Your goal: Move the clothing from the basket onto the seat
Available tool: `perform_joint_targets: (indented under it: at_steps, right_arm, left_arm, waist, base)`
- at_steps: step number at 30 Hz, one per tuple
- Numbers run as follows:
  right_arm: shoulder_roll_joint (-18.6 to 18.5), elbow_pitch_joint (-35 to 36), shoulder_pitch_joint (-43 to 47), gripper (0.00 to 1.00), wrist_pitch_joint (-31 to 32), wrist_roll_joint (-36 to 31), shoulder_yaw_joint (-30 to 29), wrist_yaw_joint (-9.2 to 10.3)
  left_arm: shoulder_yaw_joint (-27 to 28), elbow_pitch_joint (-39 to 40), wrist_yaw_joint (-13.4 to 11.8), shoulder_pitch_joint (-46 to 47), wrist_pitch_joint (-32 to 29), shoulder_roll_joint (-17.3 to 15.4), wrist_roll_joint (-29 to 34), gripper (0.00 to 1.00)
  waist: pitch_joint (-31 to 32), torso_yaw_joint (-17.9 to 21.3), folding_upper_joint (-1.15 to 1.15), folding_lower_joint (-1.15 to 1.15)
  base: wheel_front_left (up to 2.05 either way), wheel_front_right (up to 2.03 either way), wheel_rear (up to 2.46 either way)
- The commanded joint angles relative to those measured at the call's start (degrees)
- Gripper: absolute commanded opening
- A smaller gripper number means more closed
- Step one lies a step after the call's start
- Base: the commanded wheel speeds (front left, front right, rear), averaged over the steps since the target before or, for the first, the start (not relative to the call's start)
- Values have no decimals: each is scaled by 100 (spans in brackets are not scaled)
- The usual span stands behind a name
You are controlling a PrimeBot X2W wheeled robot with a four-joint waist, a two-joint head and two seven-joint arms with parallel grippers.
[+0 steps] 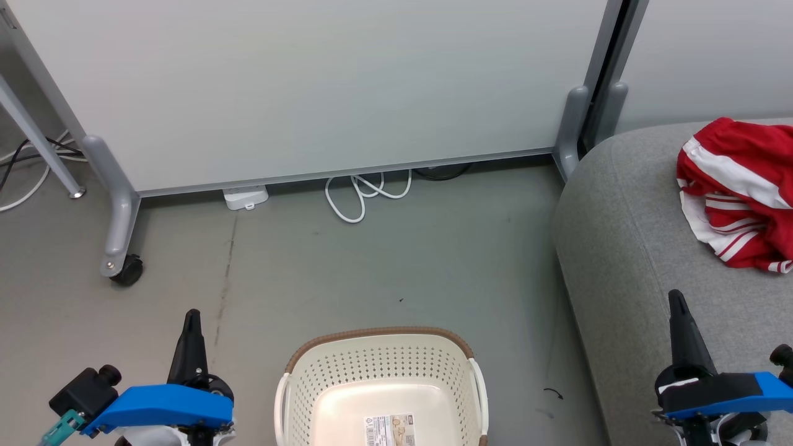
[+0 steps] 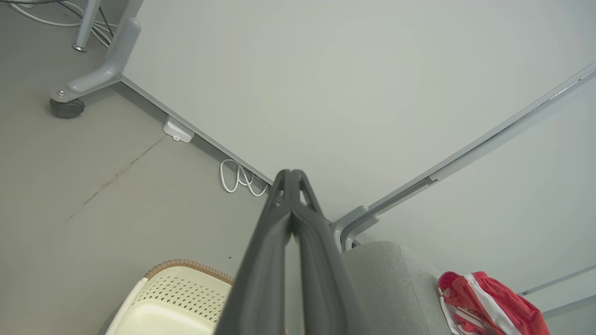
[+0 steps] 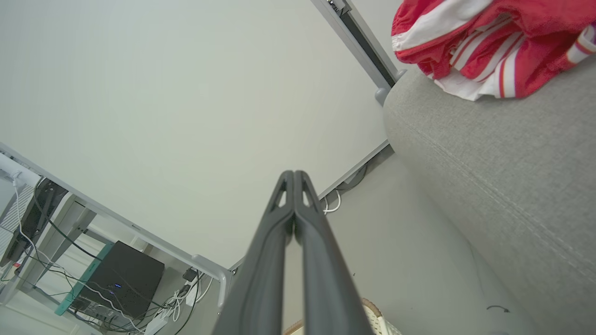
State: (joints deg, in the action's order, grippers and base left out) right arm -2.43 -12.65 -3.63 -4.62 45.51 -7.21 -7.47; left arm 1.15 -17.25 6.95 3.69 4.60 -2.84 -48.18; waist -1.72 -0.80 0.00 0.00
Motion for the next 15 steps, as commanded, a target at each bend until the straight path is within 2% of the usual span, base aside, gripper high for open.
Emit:
perform_joint_targets:
  at_steps: [1, 15]
  right_arm:
    - [-37, 47, -151, 0, 33, 187, 7, -2]
    - [-44, 7, -187, 0, 283, 1212, 21, -3]
  left_arm:
    - [49, 96, 29, 152, -38, -6, -170, 0]
    - [163, 154, 37, 190, -287, -7, -1135, 0]
  waist:
    - [2, 1, 0, 0]
    - [28, 14, 0, 0]
  base:
    - [0, 0, 0]
    - [0, 0, 0]
